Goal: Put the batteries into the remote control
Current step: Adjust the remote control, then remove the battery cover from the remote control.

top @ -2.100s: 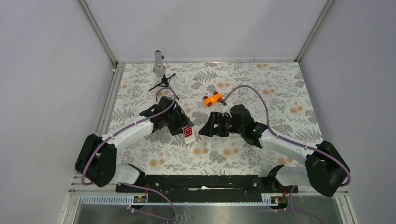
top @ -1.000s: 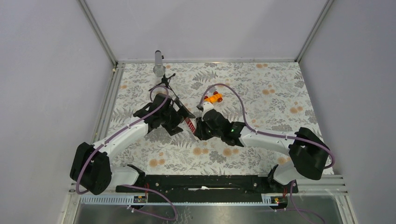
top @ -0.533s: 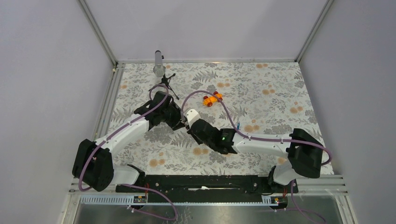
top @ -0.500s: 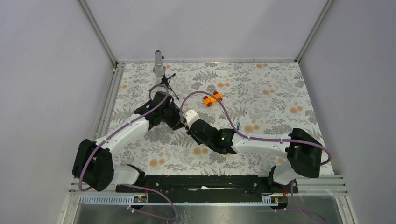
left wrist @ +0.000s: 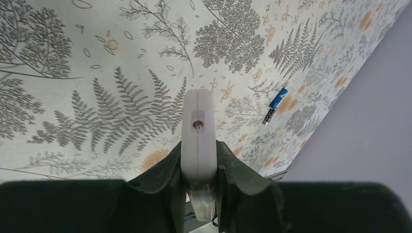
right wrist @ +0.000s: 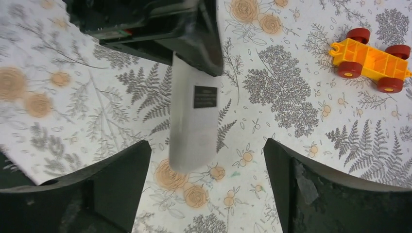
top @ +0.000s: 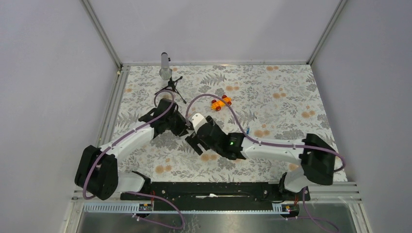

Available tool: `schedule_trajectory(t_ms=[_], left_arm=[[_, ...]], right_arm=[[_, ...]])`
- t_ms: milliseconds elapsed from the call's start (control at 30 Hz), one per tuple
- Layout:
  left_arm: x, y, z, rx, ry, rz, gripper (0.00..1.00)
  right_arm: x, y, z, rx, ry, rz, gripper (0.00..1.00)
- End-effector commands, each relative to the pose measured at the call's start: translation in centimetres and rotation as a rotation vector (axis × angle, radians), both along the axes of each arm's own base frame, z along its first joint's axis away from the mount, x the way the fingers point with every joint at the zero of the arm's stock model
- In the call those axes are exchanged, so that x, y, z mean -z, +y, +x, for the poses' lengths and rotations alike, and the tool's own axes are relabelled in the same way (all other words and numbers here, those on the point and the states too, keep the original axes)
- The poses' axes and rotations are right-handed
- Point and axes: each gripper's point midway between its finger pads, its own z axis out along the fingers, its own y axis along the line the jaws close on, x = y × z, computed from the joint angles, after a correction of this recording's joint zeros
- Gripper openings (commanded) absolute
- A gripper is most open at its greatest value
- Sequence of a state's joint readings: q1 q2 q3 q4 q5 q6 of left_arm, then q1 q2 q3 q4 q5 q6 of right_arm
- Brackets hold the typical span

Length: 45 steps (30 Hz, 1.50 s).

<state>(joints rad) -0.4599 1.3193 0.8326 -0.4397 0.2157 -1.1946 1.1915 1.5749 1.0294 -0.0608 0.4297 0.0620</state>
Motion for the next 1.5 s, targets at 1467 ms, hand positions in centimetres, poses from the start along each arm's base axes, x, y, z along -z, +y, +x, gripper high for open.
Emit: schedule_trajectory(t_ms=[1467], left_arm=[[-17.7,4.4,0.4,-0.155,-0.762,-0.563,0.0]], right_arm=[[-13.6,2.5,2.6,0.09,1.037,1.287,0.68]])
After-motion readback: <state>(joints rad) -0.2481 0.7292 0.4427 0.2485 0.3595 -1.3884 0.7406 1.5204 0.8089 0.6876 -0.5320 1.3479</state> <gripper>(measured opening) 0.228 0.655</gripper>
